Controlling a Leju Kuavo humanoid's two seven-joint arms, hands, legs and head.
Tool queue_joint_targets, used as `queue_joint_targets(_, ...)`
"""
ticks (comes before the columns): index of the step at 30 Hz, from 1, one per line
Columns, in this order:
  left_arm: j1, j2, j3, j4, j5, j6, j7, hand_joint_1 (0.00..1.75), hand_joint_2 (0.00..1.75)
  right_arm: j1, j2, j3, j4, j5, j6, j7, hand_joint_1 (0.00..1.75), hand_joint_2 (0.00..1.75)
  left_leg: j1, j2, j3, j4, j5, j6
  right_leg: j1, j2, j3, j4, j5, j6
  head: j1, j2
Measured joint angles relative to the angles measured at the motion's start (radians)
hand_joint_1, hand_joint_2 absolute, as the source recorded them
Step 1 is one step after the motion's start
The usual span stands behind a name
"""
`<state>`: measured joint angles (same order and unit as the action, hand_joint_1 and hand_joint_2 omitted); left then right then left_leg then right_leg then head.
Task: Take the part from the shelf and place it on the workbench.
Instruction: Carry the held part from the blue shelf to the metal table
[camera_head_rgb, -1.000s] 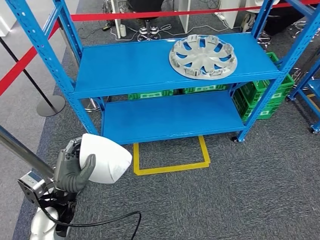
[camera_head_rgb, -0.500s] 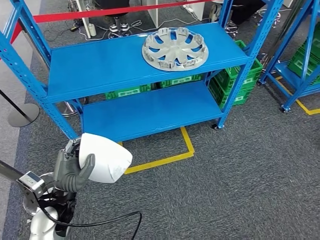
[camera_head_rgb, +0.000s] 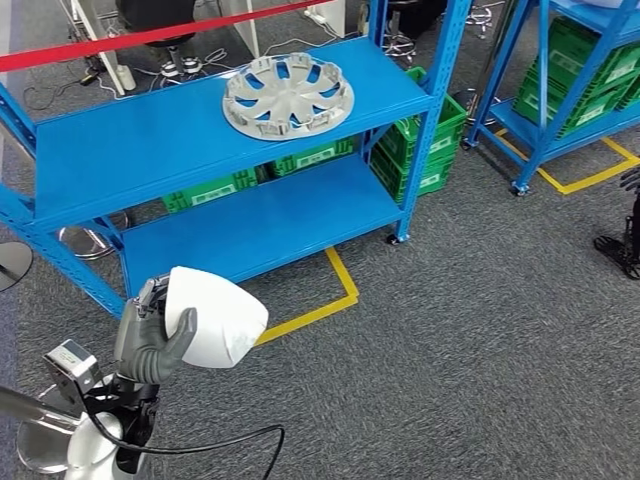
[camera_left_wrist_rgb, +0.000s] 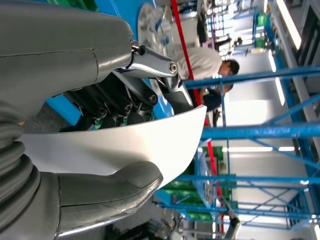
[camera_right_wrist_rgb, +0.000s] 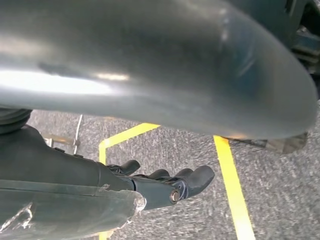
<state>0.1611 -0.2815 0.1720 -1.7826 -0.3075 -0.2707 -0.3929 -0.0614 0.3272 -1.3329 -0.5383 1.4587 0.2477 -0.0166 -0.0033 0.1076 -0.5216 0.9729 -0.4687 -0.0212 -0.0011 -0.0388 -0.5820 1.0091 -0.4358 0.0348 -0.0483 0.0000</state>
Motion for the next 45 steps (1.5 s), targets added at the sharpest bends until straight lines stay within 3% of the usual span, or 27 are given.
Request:
queue_joint_targets(2,0.0,-0.001,0.0,0.0,0.0,0.001,0.0,1.75,1.75,0.0,0.001,0.0,-0.001,-0.001,0.0,0.0,0.0,0.0,0.004,-0.035,-0.015,0.035,-0.032,-0.01,-0.003,0.023,-0.004,-0.003,0.006,-0.013,-0.001,0.0)
queue_joint_targets(4,0.002,0.0,0.0,0.0,0.0,0.002,0.0,1.75,1.75,0.0,0.002,0.0,-0.001,-0.002,-0.001,0.0,0.0,0.0,0.007,-0.085,-0.068,0.152,-0.1,-0.015,-0.005,0.047,-0.008,-0.004,0.01,-0.021,-0.004,0.0)
queue_joint_targets(6,0.004,0.0,0.001,0.0,0.0,0.003,0.0,1.75,1.75,0.0,0.002,0.0,-0.002,-0.002,0.0,0.0,0.0,0.0,0.006,-0.099,-0.128,0.275,-0.144,-0.014,-0.004,0.074,-0.012,-0.004,0.012,-0.024,-0.005,0.0)
queue_joint_targets(7,0.005,0.0,0.001,0.0,0.0,0.003,0.0,1.75,1.75,0.0,0.002,0.0,-0.002,-0.002,0.0,0.0,0.0,0.0,0.006,-0.101,-0.139,0.293,-0.138,-0.013,-0.004,0.089,-0.013,-0.004,0.014,-0.024,-0.005,0.0)
queue_joint_targets(8,0.005,0.0,0.001,0.0,0.0,0.003,0.0,1.75,1.75,0.001,0.002,0.0,-0.002,-0.002,0.0,0.0,0.0,0.0,0.007,-0.103,-0.131,0.273,-0.113,-0.011,-0.004,0.103,-0.014,-0.004,0.015,-0.023,-0.005,0.0)
queue_joint_targets(9,0.005,0.0,0.001,0.0,0.0,0.003,0.0,1.75,1.75,0.001,0.002,0.0,-0.002,-0.002,0.0,0.0,0.0,0.0,0.008,-0.112,-0.105,0.217,-0.075,-0.009,-0.005,0.119,-0.013,-0.003,0.016,-0.02,-0.005,0.0)
queue_joint_targets(11,0.005,0.0,0.001,0.0,0.0,0.004,0.0,1.75,1.75,-0.001,0.002,0.0,-0.002,-0.002,0.0,0.0,0.0,0.0,0.014,-0.16,-0.043,0.082,-0.014,-0.006,-0.006,0.147,-0.017,0.001,0.018,-0.013,-0.005,0.0)
queue_joint_targets(13,0.006,0.0,0.001,0.0,0.0,0.006,0.001,1.75,1.75,-0.001,0.002,0.0,-0.002,-0.002,-0.001,0.0,0.0,0.0,0.017,-0.194,-0.016,0.019,0.0,-0.002,-0.007,0.169,-0.028,0.005,0.023,-0.001,-0.004,0.0)
queue_joint_targets(15,0.005,0.0,0.0,0.0,0.0,0.006,0.003,1.75,1.75,0.002,0.001,0.0,-0.002,-0.004,-0.001,0.0,0.0,0.0,0.016,-0.179,-0.018,0.016,0.0,0.008,-0.011,0.185,-0.04,0.002,0.03,0.012,-0.004,0.0)
queue_joint_targets(17,0.004,-0.002,-0.001,0.0,0.0,0.005,0.006,1.75,1.75,0.003,0.0,-0.001,-0.003,-0.008,-0.003,0.0,0.0,0.0,0.016,-0.152,-0.017,0.012,0.004,0.021,-0.008,0.144,-0.056,0.025,0.015,0.023,0.002,0.0)
queue_joint_targets(19,0.005,-0.003,0.0,0.0,0.0,0.005,0.008,1.75,1.75,0.002,-0.001,-0.001,-0.004,-0.012,-0.005,0.0,0.0,0.0,0.014,-0.123,-0.016,0.01,0.005,0.03,-0.003,0.074,-0.103,0.128,-0.044,0.031,0.01,0.0)
queue_joint_targets(21,0.007,-0.003,0.001,0.0,0.0,0.005,0.01,1.75,1.75,0.002,-0.001,-0.001,-0.004,-0.016,-0.007,0.0,0.0,0.0,0.011,-0.091,-0.016,0.01,0.003,0.034,-0.005,0.048,-0.164,0.262,-0.102,0.035,0.012,0.0)
queue_joint_targets(22,0.007,-0.003,0.002,0.0,0.0,0.005,0.012,1.75,1.75,0.002,-0.001,-0.001,-0.004,-0.017,-0.008,0.0,0.0,0.0,0.011,-0.076,-0.015,0.01,0.003,0.034,-0.006,0.046,-0.177,0.295,-0.11,0.036,0.013,0.0)
queue_joint_targets(23,0.007,-0.003,0.001,0.0,0.0,0.005,0.014,1.75,1.75,0.003,-0.001,-0.001,-0.004,-0.02,-0.01,0.0,0.0,0.0,0.011,-0.061,-0.014,0.01,0.002,0.034,-0.006,0.044,-0.169,0.286,-0.098,0.036,0.013,0.0)
queue_joint_targets(24,0.007,-0.003,0.001,0.0,0.0,0.006,0.015,1.75,1.75,0.003,-0.001,-0.001,-0.004,-0.023,-0.011,0.0,0.0,0.0,0.011,-0.048,-0.012,0.01,0.0,0.033,-0.007,0.037,-0.139,0.236,-0.071,0.035,0.013,0.0)
queue_joint_targets(26,0.007,-0.003,0.001,0.0,-0.003,0.007,0.018,1.75,1.75,0.002,-0.001,0.0,-0.005,-0.031,-0.015,-0.001,0.0,0.0,0.008,-0.026,-0.004,0.011,-0.006,0.025,-0.003,-0.003,-0.052,0.091,-0.015,0.03,0.013,0.0)
queue_joint_targets(28,0.006,-0.003,0.002,0.0,-0.008,0.01,0.02,1.75,1.75,0.002,0.0,0.003,-0.005,-0.04,-0.019,-0.001,0.0,0.0,0.002,-0.011,0.001,0.013,-0.01,0.016,0.002,-0.028,-0.009,0.015,0.005,0.019,0.012,0.0)
queue_joint_targets(30,0.005,-0.003,0.001,0.0,-0.012,0.011,0.023,1.75,1.75,0.004,0.0,0.004,-0.005,-0.05,-0.023,-0.001,0.0,0.0,0.001,0.007,0.003,0.011,-0.011,0.007,0.005,-0.01,-0.013,0.008,0.008,0.003,0.01,0.0)
queue_joint_targets(32,0.003,-0.003,0.001,-0.001,-0.017,0.011,0.026,1.75,1.75,0.005,0.001,0.005,-0.005,-0.06,-0.027,0.001,0.0,0.0,0.005,-0.015,-0.001,0.023,-0.027,-0.004,0.003,0.013,-0.016,0.002,0.013,-0.01,0.009,0.0)
queue_joint_targets(34,0.002,-0.002,0.001,-0.001,-0.023,0.011,0.031,1.75,1.75,0.006,0.002,0.009,-0.005,-0.071,-0.03,0.003,0.0,0.0,0.008,-0.071,-0.038,0.108,-0.082,-0.011,-0.002,0.037,-0.016,-0.003,0.019,-0.019,0.005,0.0)
queue_joint_targets(36,0.002,-0.001,0.002,-0.001,-0.029,0.012,0.034,1.75,1.75,0.006,0.002,0.013,-0.005,-0.08,-0.031,0.004,0.0,0.0,0.009,-0.097,-0.105,0.245,-0.141,-0.013,-0.003,0.064,-0.019,-0.004,0.022,-0.023,0.003,0.0)
queue_joint_targets(37,0.002,0.0,0.002,-0.001,-0.033,0.013,0.035,1.75,1.75,0.006,0.002,0.015,-0.005,-0.084,-0.031,0.006,0.0,0.0,0.009,-0.101,-0.129,0.288,-0.149,-0.013,-0.003,0.079,-0.02,-0.003,0.023,-0.023,0.003,0.0)
queue_joint_targets(38,0.002,0.001,0.001,-0.001,-0.037,0.014,0.035,1.75,1.75,0.007,0.002,0.017,-0.005,-0.088,-0.031,0.007,0.0,0.0,0.009,-0.102,-0.137,0.297,-0.138,-0.013,-0.004,0.095,-0.021,-0.003,0.025,-0.022,0.003,0.0)
queue_joint_targets(40,0.0,0.002,0.0,-0.001,-0.045,0.019,0.035,1.75,1.75,0.007,0.002,0.022,-0.005,-0.096,-0.031,0.008,0.0,0.0,0.013,-0.116,-0.099,0.209,-0.07,-0.014,-0.007,0.127,-0.022,-0.001,0.028,-0.016,0.003,0.0)
queue_joint_targets(42,-0.003,0.004,-0.001,-0.001,-0.051,0.024,0.035,1.75,1.75,0.007,0.001,0.03,-0.007,-0.103,-0.03,0.009,0.0,0.0,0.024,-0.174,-0.044,0.085,-0.015,-0.017,-0.008,0.157,-0.029,0.007,0.03,-0.006,0.002,0.0)
queue_joint_targets(44,-0.004,0.006,-0.001,-0.001,-0.056,0.027,0.035,1.75,1.75,0.009,0.0,0.036,-0.009,-0.109,-0.029,0.009,0.0,0.0,0.028,-0.211,-0.023,0.033,-0.006,-0.012,-0.01,0.182,-0.043,0.011,0.034,0.008,0.0,0.0)
queue_joint_targets(45,-0.005,0.007,-0.001,-0.001,-0.057,0.027,0.035,1.75,1.75,0.012,-0.001,0.037,-0.009,-0.111,-0.029,0.01,0.0,0.0,0.026,-0.202,-0.023,0.031,-0.007,-0.005,-0.013,0.193,-0.05,0.008,0.039,0.015,0.0,0.0)
